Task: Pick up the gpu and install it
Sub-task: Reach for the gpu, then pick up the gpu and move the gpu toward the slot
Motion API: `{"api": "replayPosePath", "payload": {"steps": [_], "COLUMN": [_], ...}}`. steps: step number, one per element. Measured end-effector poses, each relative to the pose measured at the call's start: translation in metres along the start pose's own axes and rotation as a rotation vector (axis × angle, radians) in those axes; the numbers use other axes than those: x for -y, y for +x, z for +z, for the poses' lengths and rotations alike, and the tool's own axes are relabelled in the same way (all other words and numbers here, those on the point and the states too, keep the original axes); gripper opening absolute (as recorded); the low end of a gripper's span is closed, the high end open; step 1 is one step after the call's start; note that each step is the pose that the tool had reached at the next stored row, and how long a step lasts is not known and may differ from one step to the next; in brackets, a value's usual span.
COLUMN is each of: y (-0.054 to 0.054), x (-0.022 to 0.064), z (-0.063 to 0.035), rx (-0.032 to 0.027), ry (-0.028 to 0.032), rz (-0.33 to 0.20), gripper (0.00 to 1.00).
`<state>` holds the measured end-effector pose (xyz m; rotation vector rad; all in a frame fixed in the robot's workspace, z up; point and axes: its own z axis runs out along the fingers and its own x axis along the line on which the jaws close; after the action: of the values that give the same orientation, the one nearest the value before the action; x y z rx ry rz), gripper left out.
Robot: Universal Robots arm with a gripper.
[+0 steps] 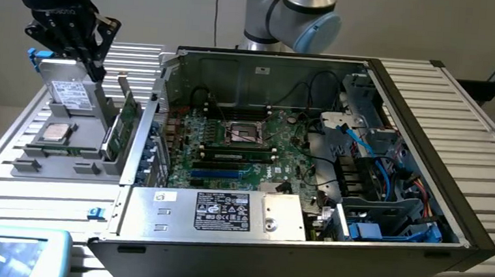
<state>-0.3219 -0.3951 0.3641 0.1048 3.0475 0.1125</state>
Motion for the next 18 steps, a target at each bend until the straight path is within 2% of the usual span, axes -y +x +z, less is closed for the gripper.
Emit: {"api": "replayPosePath", "payload": {"steps": [2, 11, 12, 13, 14, 17, 18], "y": [0.0002, 0.0002, 0.0002, 0.0002, 0.0002, 0.0002, 0.0002], "x": [-0.0025, -0.0024, -0.0024, -0.0024, -0.0024, -0.0024, -0.0025], "z": [0.0003, 0.0002, 0.0002, 0.0002, 0.0002, 0.0002, 0.0002], "rx": [0.0, -0.0001, -0.0001, 0.0, -0.0001, -0.0001, -0.0001], "ry": [-0.0001, 0.0001, 0.0001, 0.0, 0.0, 0.0, 0.0], "rz": [0.0, 0.0, 0.0, 0.0, 0.0, 0.0, 0.0], "gripper": [0.12, 0.12, 0.13, 0.19, 0.19, 0.37, 0.37]}}
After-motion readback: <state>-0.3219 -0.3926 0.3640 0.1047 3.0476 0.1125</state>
